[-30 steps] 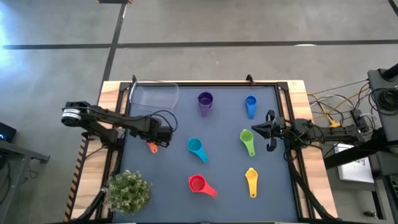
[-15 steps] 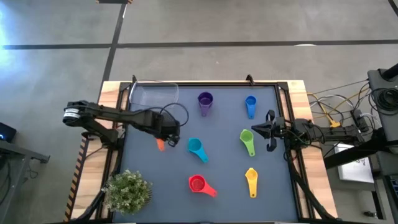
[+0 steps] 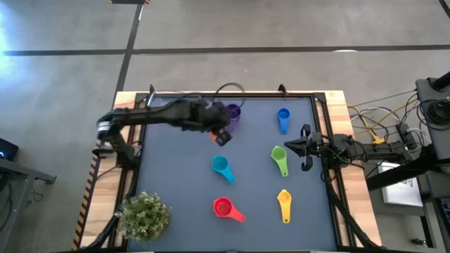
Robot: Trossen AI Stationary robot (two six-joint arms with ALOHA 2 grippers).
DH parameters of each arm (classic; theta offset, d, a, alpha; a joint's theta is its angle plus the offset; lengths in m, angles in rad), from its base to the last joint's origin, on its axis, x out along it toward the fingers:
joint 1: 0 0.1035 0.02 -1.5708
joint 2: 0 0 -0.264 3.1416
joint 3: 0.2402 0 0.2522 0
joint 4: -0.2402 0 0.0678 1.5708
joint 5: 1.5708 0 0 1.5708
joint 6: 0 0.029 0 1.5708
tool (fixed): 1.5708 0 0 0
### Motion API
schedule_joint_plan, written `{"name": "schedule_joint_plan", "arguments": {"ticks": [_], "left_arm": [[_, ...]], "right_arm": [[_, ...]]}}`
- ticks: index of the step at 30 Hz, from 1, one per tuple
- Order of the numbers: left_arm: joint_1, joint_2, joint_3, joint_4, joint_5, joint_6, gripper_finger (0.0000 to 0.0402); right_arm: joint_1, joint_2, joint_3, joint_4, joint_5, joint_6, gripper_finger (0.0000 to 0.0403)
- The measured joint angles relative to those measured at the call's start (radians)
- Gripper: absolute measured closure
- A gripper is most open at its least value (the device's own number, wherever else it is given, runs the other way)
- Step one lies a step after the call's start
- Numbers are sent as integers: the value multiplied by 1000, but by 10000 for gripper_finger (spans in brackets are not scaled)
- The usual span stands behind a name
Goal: Nest measuring cups in basket
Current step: Stack the orange measuring cup on top of the violet measuring cup
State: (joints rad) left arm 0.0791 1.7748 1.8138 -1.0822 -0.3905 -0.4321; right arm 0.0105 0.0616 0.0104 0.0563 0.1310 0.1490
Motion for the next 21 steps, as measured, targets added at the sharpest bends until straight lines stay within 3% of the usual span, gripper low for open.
{"name": "schedule_joint_plan", "arguments": {"ticks": [13, 21], "left_arm": [[141, 425, 535, -131, 105, 215, 402], [219, 459, 431, 39, 198, 250, 401]], "right_arm": [[0, 0, 0, 0, 0, 0, 394], [0, 0, 0, 0, 0, 0, 394]]}}
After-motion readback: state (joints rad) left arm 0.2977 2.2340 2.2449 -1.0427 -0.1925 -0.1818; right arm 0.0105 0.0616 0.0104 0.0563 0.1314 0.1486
